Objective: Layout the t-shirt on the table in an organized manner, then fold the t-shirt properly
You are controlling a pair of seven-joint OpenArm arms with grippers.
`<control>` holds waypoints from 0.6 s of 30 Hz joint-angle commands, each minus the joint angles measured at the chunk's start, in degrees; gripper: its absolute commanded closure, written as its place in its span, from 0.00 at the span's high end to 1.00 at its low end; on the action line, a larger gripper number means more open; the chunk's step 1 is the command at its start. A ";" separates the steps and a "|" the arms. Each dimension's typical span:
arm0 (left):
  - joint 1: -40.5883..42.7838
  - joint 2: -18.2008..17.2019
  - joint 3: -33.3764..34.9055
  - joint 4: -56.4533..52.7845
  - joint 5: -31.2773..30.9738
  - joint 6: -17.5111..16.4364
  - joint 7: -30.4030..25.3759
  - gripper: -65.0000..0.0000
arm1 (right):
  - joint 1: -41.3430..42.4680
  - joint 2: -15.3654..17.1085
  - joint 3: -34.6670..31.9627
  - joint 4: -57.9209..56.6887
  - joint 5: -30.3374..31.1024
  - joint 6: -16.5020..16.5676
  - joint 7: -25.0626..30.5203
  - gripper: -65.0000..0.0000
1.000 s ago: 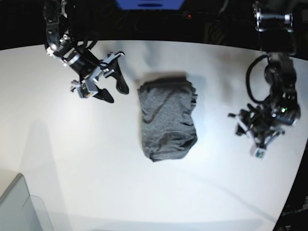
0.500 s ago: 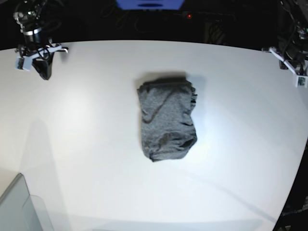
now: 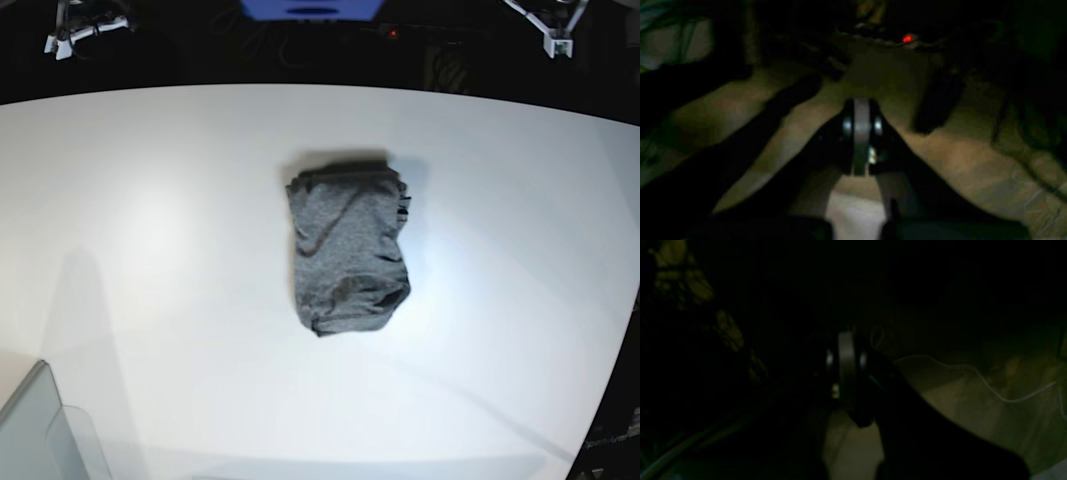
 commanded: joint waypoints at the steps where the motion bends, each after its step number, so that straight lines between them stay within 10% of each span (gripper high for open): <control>1: -0.16 -0.55 0.86 -2.84 -0.16 -0.19 -3.13 0.00 | -0.07 0.76 -1.81 -0.58 0.99 0.78 0.65 0.00; 11: -25.39 -9.87 20.29 -64.20 0.10 -0.10 -32.93 0.00 | 7.40 1.73 -19.13 -20.10 -7.18 -1.24 9.44 0.00; 15: -36.64 -11.10 26.18 -86.18 0.28 0.43 -50.25 0.00 | 14.52 2.16 -19.66 -41.37 -16.15 -11.88 28.52 0.00; 18: -39.90 -10.66 28.37 -87.99 0.28 5.53 -51.92 0.00 | 19.88 4.54 -19.66 -61.24 -23.89 -23.22 46.54 0.00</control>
